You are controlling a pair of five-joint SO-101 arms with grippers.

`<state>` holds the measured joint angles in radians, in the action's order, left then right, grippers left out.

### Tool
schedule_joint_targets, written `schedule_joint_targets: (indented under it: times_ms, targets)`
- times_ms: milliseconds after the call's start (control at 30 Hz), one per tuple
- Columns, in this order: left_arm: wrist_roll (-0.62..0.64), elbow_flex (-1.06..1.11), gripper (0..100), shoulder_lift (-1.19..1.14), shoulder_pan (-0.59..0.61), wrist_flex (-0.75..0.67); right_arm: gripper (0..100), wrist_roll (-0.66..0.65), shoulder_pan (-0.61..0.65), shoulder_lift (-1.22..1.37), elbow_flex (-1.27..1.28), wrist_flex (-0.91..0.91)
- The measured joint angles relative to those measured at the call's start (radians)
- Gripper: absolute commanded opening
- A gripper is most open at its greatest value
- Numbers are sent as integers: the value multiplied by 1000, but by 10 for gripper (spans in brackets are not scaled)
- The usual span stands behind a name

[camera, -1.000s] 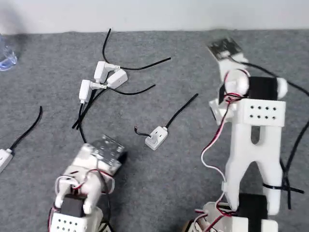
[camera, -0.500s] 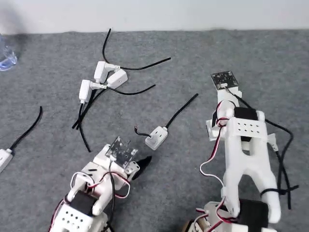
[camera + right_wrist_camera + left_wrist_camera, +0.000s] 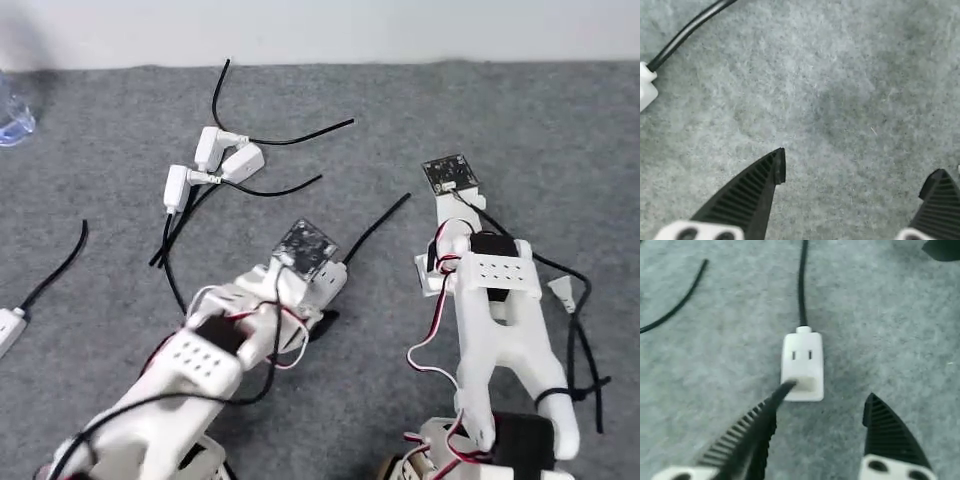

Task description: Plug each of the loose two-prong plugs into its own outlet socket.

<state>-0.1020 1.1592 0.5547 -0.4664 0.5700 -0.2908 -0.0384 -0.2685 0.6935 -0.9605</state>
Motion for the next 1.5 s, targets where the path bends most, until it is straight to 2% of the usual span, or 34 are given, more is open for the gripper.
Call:
schedule_joint_targets:
  times_ms: [67,400,700,867,1033,1100,1267,1433,1500]
  targets:
    - [0,-26,265,-92,-9,-40,412,0,0,0,0,3]
    - [-11,-236,265,-351,6,-44,412,0,0,0,0,8]
    - [-37,-563,261,-640,18,183,412,0,0,0,0,8]
    - [-34,-767,153,-801,23,275,412,0,0,0,0,8]
    - [-124,-873,10,-879,17,298,412,0,0,0,0,8]
    - [-144,-881,15,-885,20,302,412,0,0,0,12,8]
    - [-153,-881,14,-887,109,273,412,0,0,0,17,17]
    - [-74,-927,14,-898,287,114,412,0,0,0,17,17]
    - [-54,-934,15,-899,321,49,412,0,0,0,17,17]
